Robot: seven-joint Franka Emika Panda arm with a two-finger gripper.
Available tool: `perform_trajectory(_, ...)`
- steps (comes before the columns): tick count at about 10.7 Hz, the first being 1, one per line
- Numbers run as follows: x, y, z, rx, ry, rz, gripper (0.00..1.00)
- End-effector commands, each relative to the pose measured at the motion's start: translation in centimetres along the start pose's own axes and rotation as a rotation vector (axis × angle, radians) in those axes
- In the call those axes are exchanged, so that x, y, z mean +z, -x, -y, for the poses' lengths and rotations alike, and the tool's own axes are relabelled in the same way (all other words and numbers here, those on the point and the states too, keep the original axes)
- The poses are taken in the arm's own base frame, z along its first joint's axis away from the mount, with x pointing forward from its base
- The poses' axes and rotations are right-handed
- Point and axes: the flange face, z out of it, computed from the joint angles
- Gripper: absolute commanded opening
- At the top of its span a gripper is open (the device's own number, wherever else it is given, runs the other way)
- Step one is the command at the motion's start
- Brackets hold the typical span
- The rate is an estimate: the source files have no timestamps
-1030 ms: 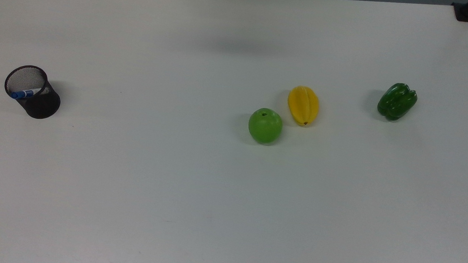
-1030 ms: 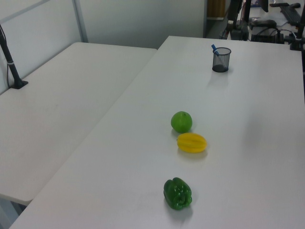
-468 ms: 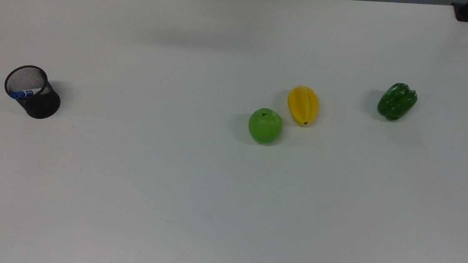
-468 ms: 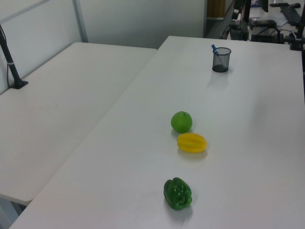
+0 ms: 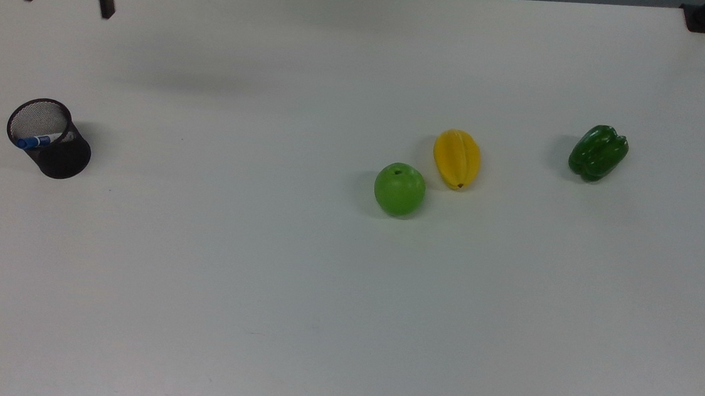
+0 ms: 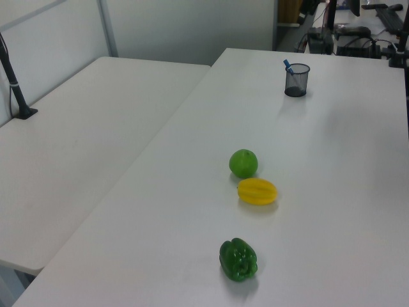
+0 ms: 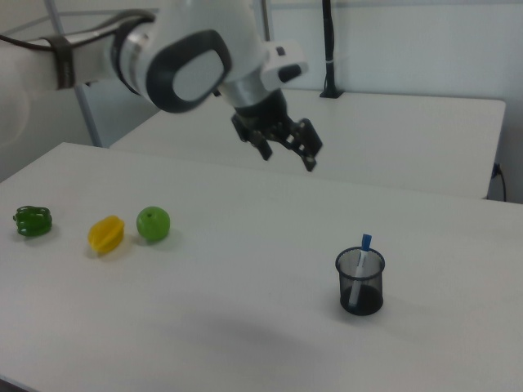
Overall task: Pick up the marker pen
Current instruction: 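Move the open gripper over the black mesh pen cup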
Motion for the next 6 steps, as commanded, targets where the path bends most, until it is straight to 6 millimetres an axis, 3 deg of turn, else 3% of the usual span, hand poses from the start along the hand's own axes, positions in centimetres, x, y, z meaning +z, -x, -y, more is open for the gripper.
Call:
perform_trajectory(1,5.3,-0.7,-3.9,0.077,0.045,-0.076,1.0)
perform_trajectory(4,9.8,-0.7,-6.1,0.114,0.093,-0.112,1.0)
perform_trajectory(6,12.8,-0.5,-6.4,0.106,0.122,-0.119,1.0)
